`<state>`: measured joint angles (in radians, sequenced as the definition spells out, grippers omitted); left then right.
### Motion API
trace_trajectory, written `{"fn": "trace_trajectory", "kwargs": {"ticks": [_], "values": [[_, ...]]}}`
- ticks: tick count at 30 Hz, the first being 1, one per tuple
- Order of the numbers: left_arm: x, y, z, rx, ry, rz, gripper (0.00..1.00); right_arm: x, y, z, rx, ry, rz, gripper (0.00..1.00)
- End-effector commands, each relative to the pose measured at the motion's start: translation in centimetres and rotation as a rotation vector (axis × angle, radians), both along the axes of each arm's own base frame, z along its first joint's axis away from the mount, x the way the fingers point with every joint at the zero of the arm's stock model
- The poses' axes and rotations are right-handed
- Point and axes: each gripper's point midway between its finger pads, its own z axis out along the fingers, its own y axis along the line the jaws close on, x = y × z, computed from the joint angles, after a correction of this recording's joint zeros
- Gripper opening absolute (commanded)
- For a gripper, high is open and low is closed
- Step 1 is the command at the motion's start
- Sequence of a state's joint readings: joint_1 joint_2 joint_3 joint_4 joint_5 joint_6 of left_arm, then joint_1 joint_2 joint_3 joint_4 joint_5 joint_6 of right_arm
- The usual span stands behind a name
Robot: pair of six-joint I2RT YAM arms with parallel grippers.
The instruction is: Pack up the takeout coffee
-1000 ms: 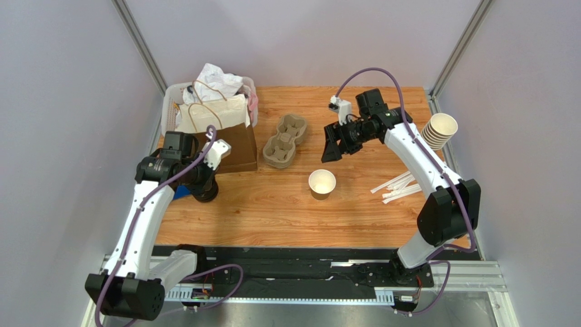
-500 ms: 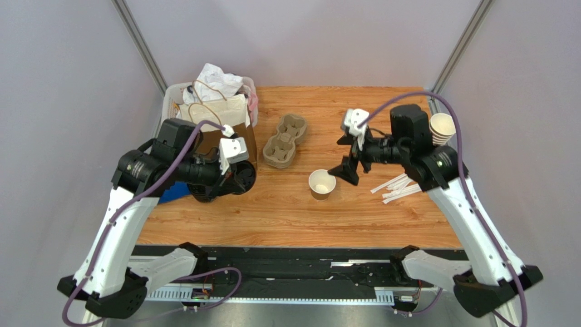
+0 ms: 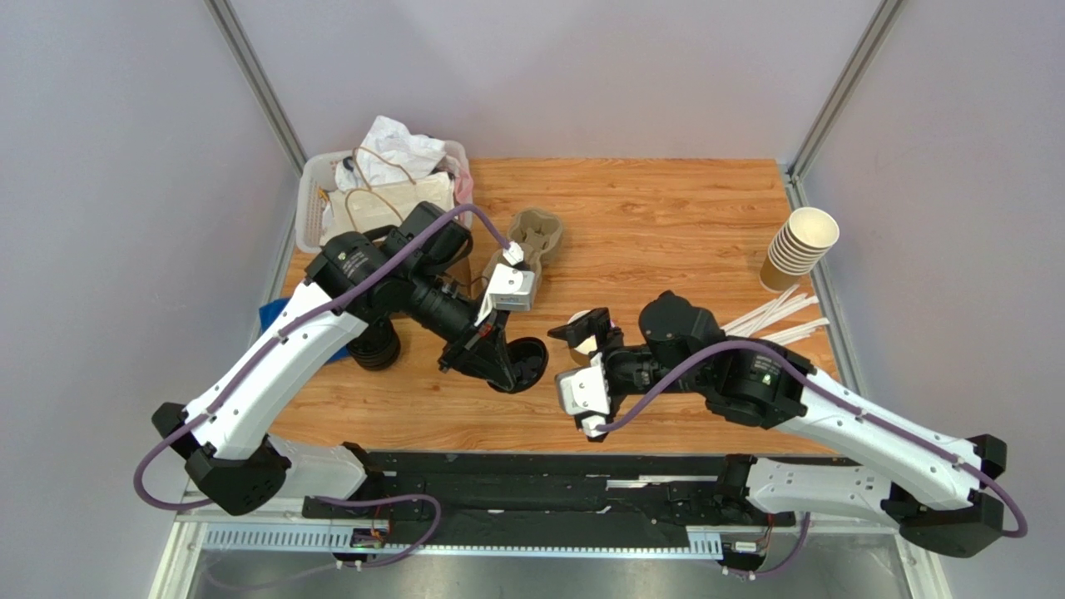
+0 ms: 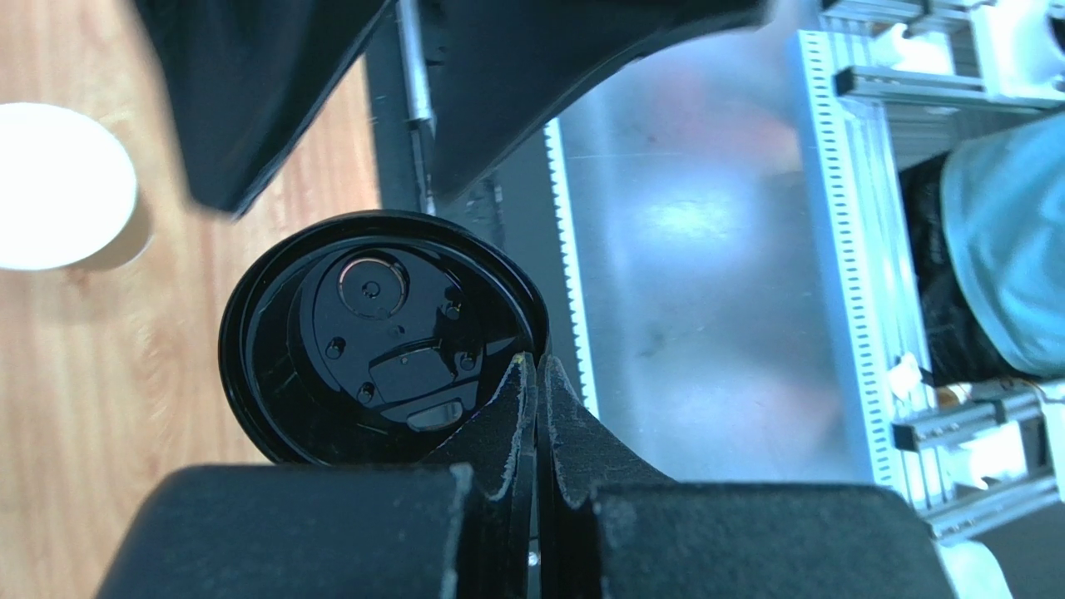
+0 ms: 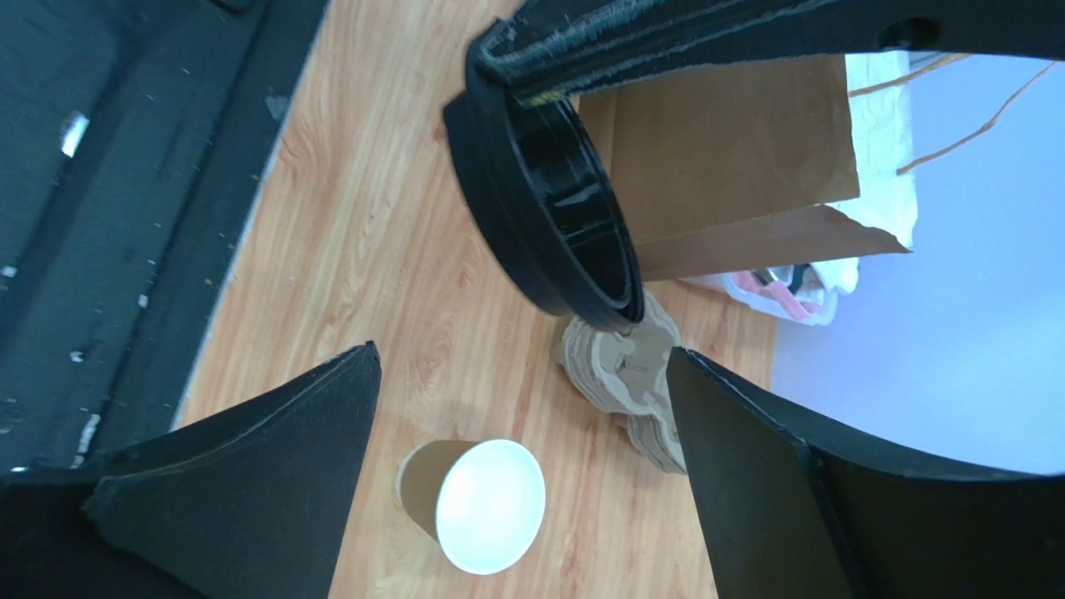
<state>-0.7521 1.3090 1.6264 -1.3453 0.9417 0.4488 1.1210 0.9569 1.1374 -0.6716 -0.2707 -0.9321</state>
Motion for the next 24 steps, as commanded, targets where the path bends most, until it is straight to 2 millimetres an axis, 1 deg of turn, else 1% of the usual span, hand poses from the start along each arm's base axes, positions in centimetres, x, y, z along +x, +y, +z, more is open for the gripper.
{"fn": "trace_trajectory", "kwargs": {"ticks": [1, 4, 5, 6, 10, 12, 13, 14, 15, 16, 17, 18, 20, 21, 22, 23, 24], "values": [[-3.1, 0.5, 0.9, 0.012, 0.127, -0.076, 0.0, 1.6, 1.2, 2.4, 0.065, -0.143, -0.037, 0.91], [-3.4, 0.1, 0.9, 0.012, 0.167, -0.101, 0.0, 1.3, 2.0, 2.3, 0.071, -0.16, -0.022, 0.87], [-3.5, 0.0, 0.8, 0.012, 0.186, -0.109, 0.0, 1.2, 2.2, 2.4, 0.074, -0.173, -0.015, 0.84], [-3.5, -0.1, 0.8, 0.012, 0.188, -0.114, 0.0, 1.1, 2.4, 1.9, 0.064, -0.183, -0.01, 0.82], [-3.3, -0.5, 0.7, 0.012, 0.203, -0.122, 0.0, -0.1, 3.0, 1.5, 0.059, -0.212, 0.038, 0.72], [-3.1, -0.7, 0.8, 0.005, 0.198, -0.127, 0.0, -1.0, 3.0, 1.1, 0.043, -0.216, 0.071, 0.61], [-3.0, -0.8, 0.8, 0.005, 0.195, -0.128, 0.0, -1.3, 2.7, 0.9, 0.032, -0.23, 0.087, 0.54], [-2.9, -0.9, 0.7, 0.005, 0.191, -0.128, 0.0, -1.5, 2.7, 0.8, 0.033, -0.239, 0.097, 0.37], [-2.8, -1.0, 0.8, 0.002, 0.186, -0.128, 0.0, -1.6, 2.6, 0.3, 0.021, -0.248, 0.097, 0.28], [-2.7, -1.0, 0.9, 0.001, 0.184, -0.126, 0.0, -1.6, 2.6, 0.4, 0.027, -0.255, 0.095, 0.21], [-2.5, -1.2, 0.9, -0.006, 0.17, -0.122, 0.0, -1.5, 2.5, 0.5, 0.026, -0.249, 0.085, 0.04], [-2.3, -1.4, 1.1, -0.014, 0.153, -0.117, 0.02, -1.2, 2.4, 0.5, 0.025, -0.238, 0.059, 0.0], [-1.1, -1.5, 1.2, -0.012, 0.07, -0.09, 0.24, -0.9, 2.2, 0.8, 0.03, -0.174, 0.006, 0.0], [-0.3, -1.5, 2.3, -0.032, -0.01, -0.082, 0.37, -0.5, 1.9, 1.1, 0.032, -0.157, -0.036, 0.0], [0.9, -1.6, 2.7, -0.03, -0.08, -0.066, 0.55, -0.3, 1.5, 1.2, 0.031, -0.133, -0.065, 0.0], [3.1, -1.5, 3.1, -0.015, -0.165, 0.002, 0.61, -0.2, 1.1, 1.3, 0.052, -0.055, -0.117, 0.0], [5.5, -1.1, 5.4, -0.062, -0.224, 0.087, 0.67, 0.9, 0.4, 1.3, 0.065, -0.005, -0.177, 0.0]]}}
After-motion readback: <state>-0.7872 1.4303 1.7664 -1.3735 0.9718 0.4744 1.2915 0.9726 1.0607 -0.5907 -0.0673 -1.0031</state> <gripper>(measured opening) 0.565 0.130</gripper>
